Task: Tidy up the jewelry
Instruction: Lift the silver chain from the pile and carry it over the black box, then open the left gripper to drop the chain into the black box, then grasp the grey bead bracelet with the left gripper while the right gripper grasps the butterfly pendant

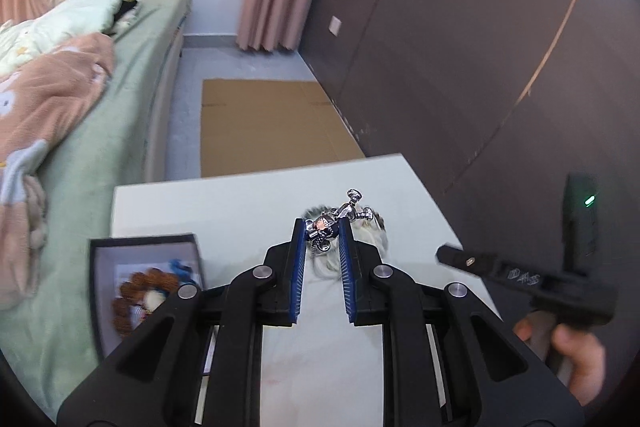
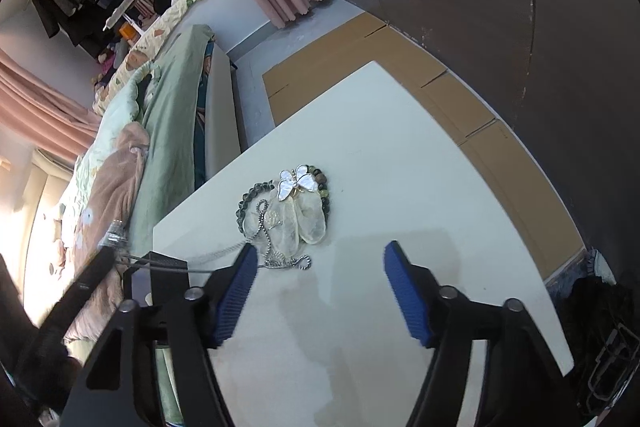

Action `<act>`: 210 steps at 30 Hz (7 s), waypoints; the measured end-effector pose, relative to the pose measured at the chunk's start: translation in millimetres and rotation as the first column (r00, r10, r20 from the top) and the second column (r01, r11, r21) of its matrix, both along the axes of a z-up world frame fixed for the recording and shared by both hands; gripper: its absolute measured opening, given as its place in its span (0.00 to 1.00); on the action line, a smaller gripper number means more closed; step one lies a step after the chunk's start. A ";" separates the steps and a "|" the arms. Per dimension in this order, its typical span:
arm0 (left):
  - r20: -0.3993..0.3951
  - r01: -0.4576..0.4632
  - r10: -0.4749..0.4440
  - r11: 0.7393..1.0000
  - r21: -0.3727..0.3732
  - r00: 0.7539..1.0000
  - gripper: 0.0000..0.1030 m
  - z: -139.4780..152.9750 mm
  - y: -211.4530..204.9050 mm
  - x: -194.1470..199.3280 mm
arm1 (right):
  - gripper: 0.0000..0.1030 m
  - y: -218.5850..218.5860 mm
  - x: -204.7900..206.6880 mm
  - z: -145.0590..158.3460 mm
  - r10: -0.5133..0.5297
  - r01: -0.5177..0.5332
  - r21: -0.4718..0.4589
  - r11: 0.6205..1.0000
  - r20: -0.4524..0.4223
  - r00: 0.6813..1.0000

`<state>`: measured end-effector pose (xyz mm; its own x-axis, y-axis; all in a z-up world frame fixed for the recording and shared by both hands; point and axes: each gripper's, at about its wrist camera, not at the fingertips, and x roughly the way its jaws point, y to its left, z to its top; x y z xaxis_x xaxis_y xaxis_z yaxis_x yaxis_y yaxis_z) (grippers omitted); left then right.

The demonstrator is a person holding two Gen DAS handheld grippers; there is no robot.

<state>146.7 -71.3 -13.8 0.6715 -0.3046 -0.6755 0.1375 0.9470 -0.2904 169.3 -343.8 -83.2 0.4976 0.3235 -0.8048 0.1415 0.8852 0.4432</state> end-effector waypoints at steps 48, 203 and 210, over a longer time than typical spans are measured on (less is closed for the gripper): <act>0.297 -0.114 0.106 0.993 0.008 0.949 0.16 164.0 58.1 -32.2 | 0.01 58.3 26.9 31.5 0.151 -0.173 0.120 0.978 0.172 0.973; -0.290 -0.003 0.043 0.991 0.137 0.956 0.10 -116.4 -38.8 96.0 | 0.42 36.5 75.1 -35.0 0.052 -0.055 -0.042 0.998 -0.061 0.997; -0.245 -0.048 0.066 0.996 0.082 0.967 0.10 -91.0 -15.0 90.7 | 0.43 57.9 83.1 -40.2 0.091 -0.095 -0.069 0.993 -0.052 0.994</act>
<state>237.4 -86.2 -104.8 0.4956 -0.2133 -0.8420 0.0156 0.9714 -0.2369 252.4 -285.8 -123.4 0.4279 0.3073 -0.8500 0.0767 0.9247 0.3729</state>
